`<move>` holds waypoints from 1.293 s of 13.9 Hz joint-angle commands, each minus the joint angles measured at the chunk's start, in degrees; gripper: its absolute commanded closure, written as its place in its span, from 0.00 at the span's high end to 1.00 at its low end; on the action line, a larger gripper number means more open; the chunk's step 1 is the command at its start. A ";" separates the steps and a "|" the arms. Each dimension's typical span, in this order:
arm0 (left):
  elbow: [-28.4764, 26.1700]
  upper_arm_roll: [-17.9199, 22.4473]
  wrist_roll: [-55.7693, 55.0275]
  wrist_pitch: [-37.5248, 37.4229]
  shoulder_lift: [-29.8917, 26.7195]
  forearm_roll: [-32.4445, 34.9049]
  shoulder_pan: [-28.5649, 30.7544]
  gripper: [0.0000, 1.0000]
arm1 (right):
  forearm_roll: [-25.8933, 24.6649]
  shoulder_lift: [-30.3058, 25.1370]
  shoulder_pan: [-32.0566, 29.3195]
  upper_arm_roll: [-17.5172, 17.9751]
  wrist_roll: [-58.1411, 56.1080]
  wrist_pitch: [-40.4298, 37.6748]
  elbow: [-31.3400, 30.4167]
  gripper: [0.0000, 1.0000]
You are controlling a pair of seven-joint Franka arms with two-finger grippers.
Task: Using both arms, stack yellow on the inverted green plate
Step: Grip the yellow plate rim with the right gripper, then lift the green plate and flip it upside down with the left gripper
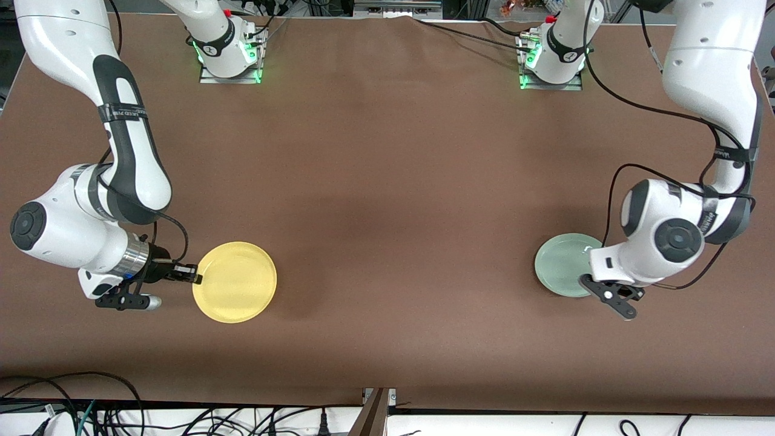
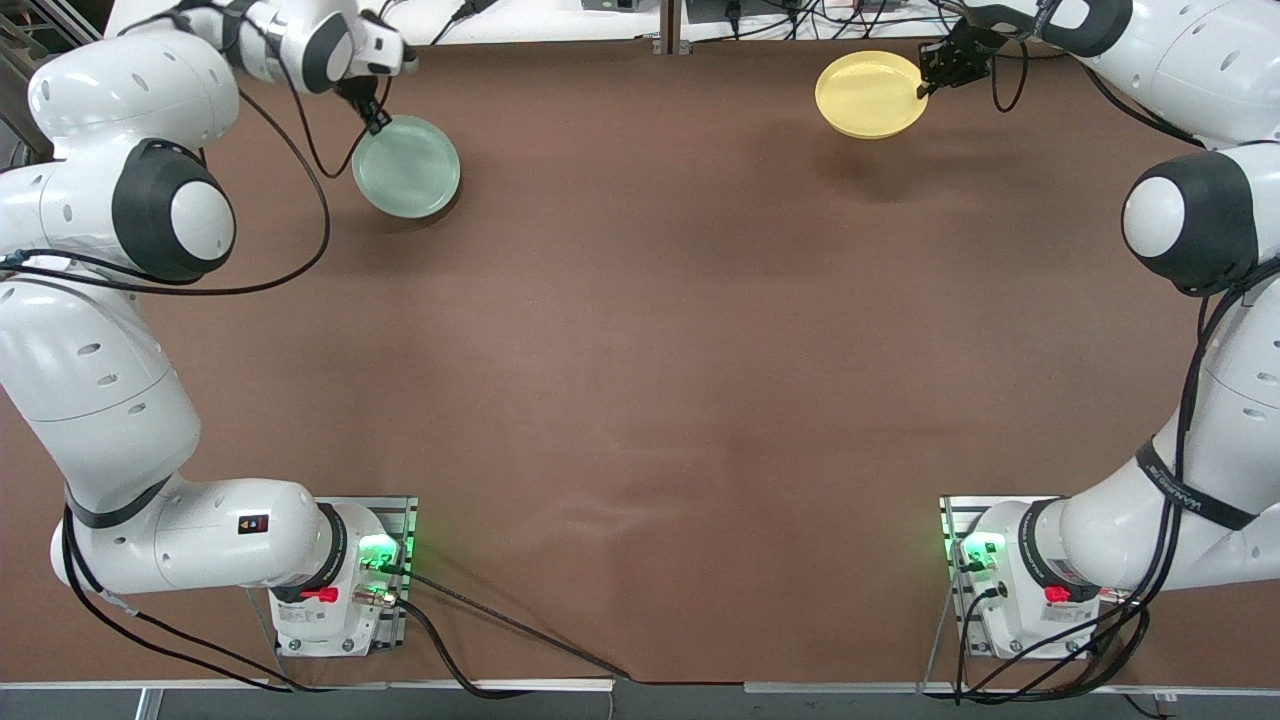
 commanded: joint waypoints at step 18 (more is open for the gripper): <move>6.72 1.63 -67.04 -50.76 10.04 39.97 -49.70 0.00 | 1.27 0.37 -2.09 0.27 -3.15 -0.93 0.41 0.00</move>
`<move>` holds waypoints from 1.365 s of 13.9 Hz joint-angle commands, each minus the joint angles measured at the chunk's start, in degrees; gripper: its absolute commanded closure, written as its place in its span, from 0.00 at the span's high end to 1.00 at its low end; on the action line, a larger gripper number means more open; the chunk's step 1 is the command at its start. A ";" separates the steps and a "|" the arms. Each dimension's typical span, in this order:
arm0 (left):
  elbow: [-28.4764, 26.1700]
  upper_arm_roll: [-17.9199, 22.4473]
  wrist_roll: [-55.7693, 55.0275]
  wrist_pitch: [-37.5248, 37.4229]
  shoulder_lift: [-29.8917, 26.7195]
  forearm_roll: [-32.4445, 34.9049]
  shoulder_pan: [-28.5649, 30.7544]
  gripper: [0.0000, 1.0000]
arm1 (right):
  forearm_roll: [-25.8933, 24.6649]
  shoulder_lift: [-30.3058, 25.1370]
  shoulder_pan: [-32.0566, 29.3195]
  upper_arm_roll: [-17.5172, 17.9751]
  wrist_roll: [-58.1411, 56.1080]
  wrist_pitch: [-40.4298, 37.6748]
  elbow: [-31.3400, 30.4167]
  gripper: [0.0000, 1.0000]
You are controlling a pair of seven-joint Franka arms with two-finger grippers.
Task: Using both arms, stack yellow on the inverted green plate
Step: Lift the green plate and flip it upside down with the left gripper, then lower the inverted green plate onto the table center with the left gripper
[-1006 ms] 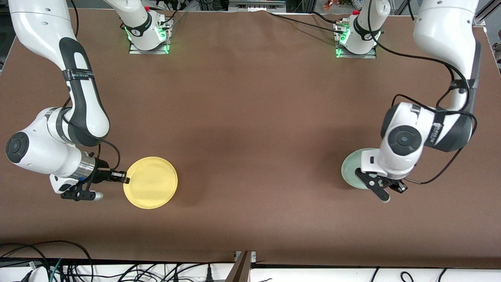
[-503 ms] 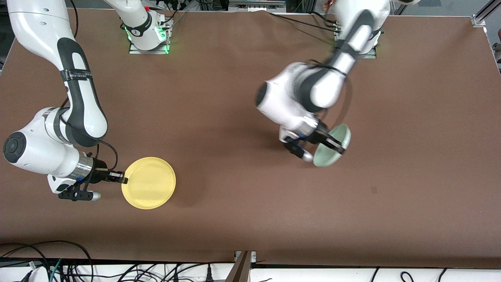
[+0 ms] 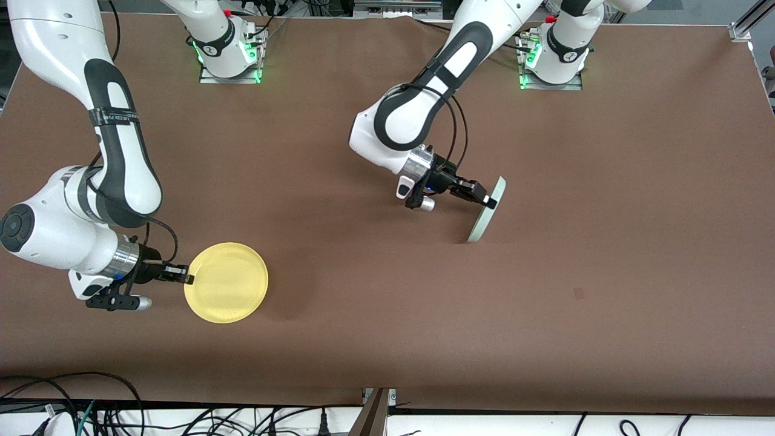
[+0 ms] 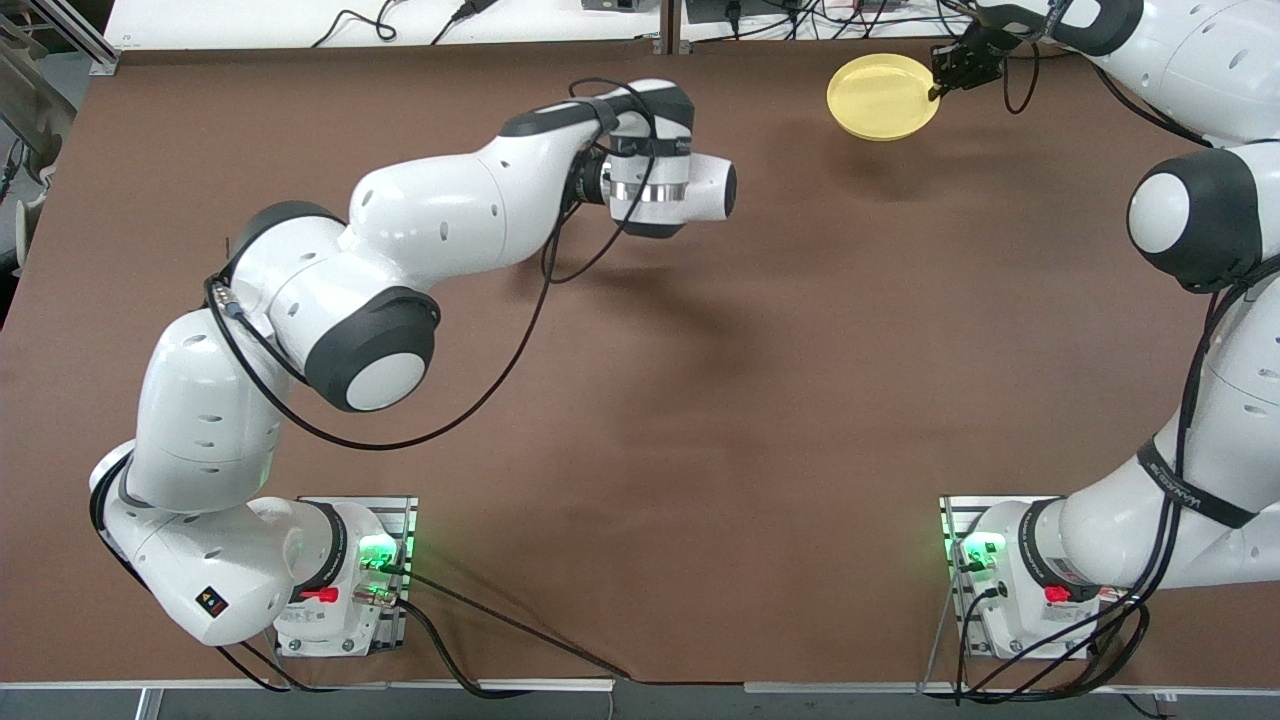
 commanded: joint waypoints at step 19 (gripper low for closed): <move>22.00 -0.40 -2.42 20.42 7.71 -31.53 -1.78 1.00 | 1.18 0.19 -1.31 0.38 -2.22 -0.82 0.14 0.00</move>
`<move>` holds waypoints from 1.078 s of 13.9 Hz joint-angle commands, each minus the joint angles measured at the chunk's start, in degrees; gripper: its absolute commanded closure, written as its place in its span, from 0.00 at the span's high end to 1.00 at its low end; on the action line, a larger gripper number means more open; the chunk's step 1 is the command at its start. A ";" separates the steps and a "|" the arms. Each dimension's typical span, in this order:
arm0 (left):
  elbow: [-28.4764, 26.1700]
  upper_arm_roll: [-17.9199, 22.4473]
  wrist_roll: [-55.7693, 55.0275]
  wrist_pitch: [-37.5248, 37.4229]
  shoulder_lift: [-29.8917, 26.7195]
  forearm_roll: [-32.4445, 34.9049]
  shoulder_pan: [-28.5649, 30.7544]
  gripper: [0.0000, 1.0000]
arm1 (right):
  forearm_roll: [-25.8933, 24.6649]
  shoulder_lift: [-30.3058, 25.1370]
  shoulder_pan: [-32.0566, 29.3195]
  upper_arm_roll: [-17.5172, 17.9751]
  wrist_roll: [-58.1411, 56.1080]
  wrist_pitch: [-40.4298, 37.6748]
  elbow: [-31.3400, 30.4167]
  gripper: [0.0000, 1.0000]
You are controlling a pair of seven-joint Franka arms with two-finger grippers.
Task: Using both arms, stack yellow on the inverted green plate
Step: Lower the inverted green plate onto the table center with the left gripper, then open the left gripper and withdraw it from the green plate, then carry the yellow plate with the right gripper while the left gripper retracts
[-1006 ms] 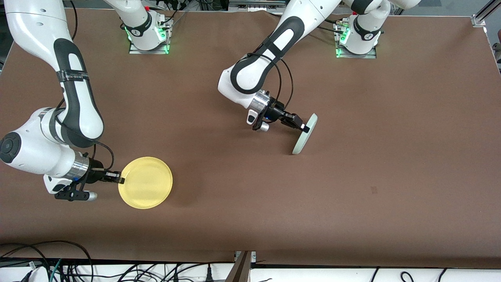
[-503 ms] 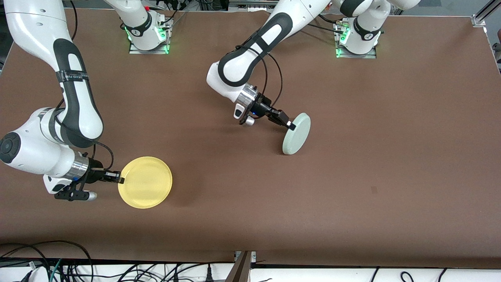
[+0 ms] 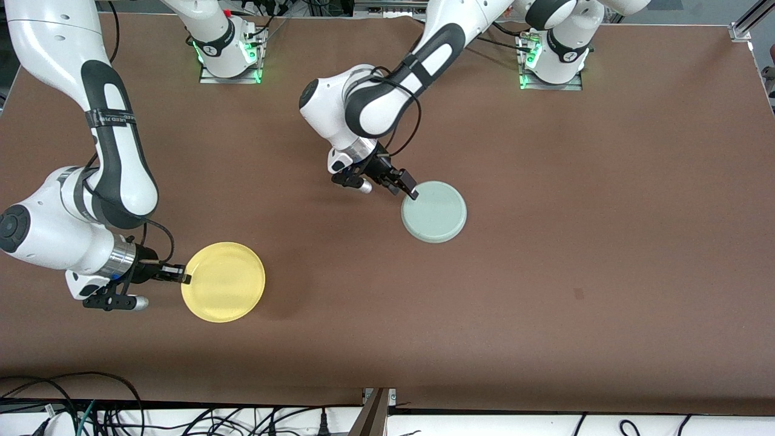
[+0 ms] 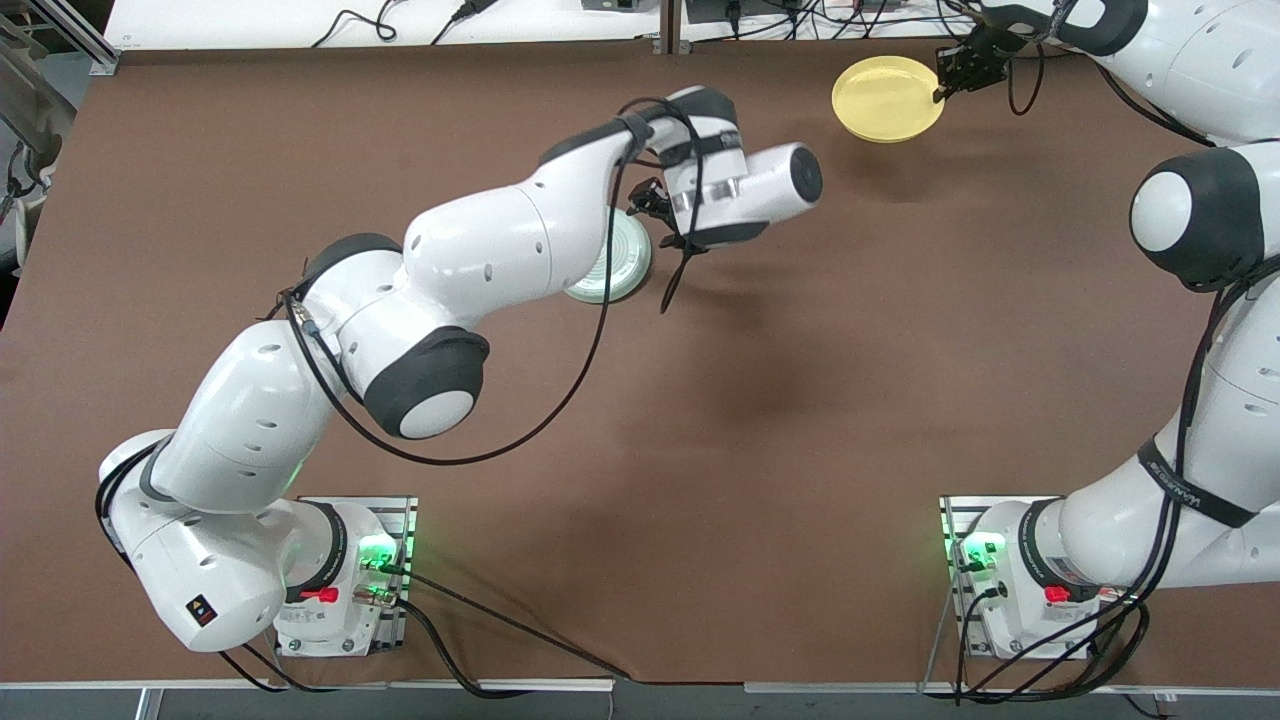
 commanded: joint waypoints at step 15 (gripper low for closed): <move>-6.39 -1.39 32.53 -11.01 -25.14 -30.28 50.61 1.00 | 1.35 1.60 20.18 0.91 28.86 8.75 1.22 0.00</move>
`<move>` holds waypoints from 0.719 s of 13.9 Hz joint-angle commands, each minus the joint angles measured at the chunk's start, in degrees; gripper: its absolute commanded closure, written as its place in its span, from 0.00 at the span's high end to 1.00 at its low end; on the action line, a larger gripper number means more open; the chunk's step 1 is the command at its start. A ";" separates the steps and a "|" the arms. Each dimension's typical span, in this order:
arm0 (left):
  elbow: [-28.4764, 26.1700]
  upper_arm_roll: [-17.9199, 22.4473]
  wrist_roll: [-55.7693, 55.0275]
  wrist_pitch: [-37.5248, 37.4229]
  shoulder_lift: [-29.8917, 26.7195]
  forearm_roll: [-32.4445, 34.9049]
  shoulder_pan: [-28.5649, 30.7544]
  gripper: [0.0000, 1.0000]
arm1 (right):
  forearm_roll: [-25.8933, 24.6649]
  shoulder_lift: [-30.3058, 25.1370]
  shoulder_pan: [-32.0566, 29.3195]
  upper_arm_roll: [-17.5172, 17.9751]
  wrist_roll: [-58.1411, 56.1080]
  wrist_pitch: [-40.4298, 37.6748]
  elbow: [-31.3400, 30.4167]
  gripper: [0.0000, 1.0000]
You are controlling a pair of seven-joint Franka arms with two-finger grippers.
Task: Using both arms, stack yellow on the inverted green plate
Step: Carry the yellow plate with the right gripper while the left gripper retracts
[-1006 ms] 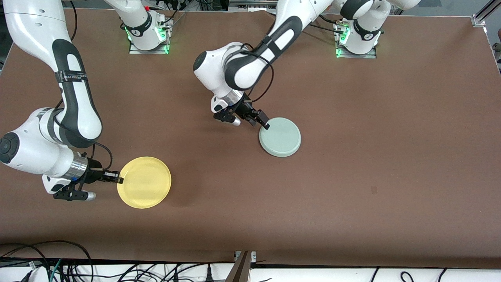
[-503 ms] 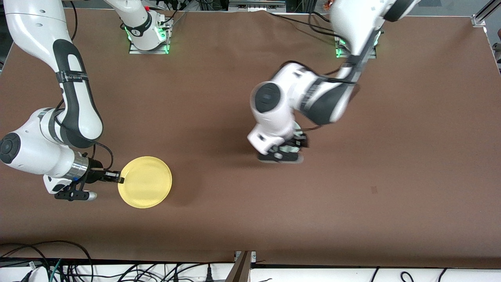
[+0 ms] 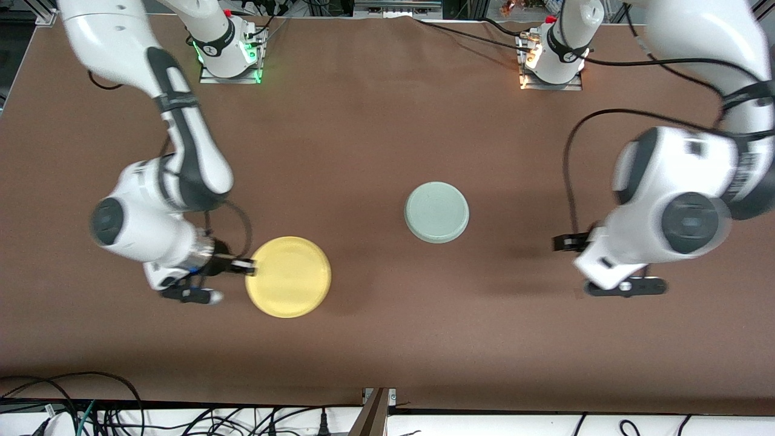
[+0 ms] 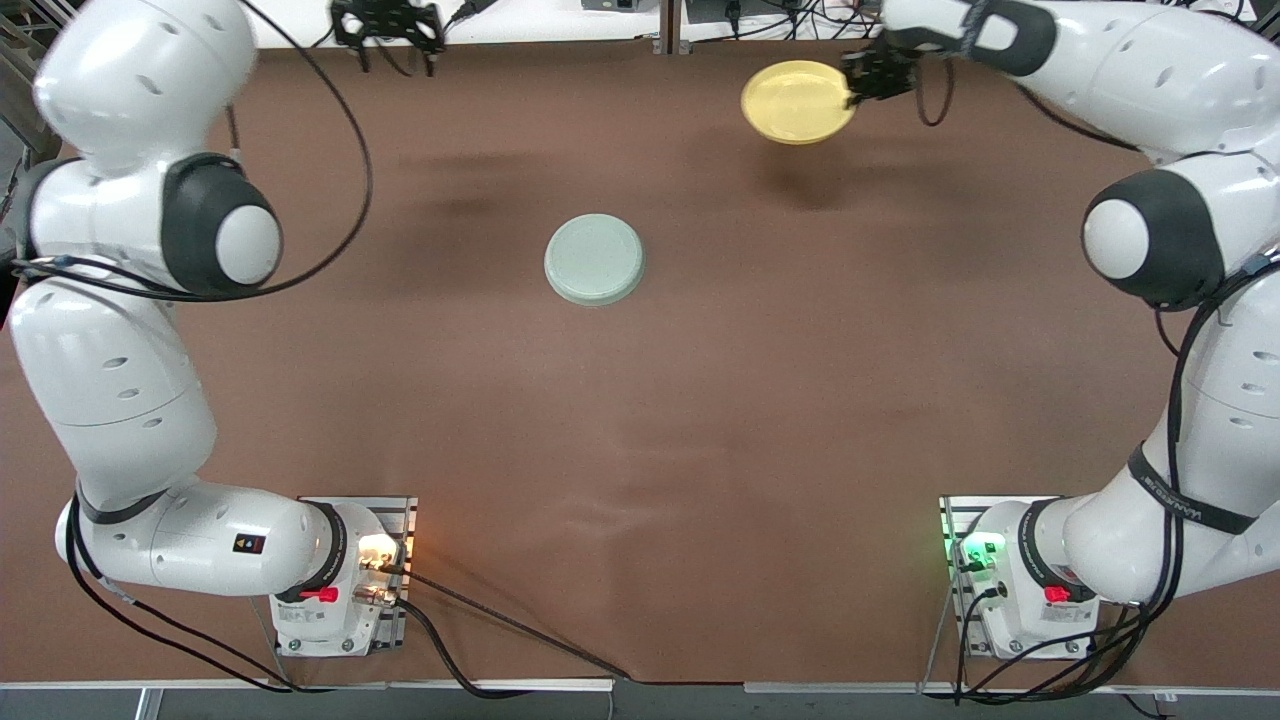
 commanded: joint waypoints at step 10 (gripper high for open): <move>-37.82 2.44 7.39 18.21 -37.46 -2.51 4.30 1.00 | 0.50 4.64 27.23 -0.90 29.59 23.53 -7.43 0.00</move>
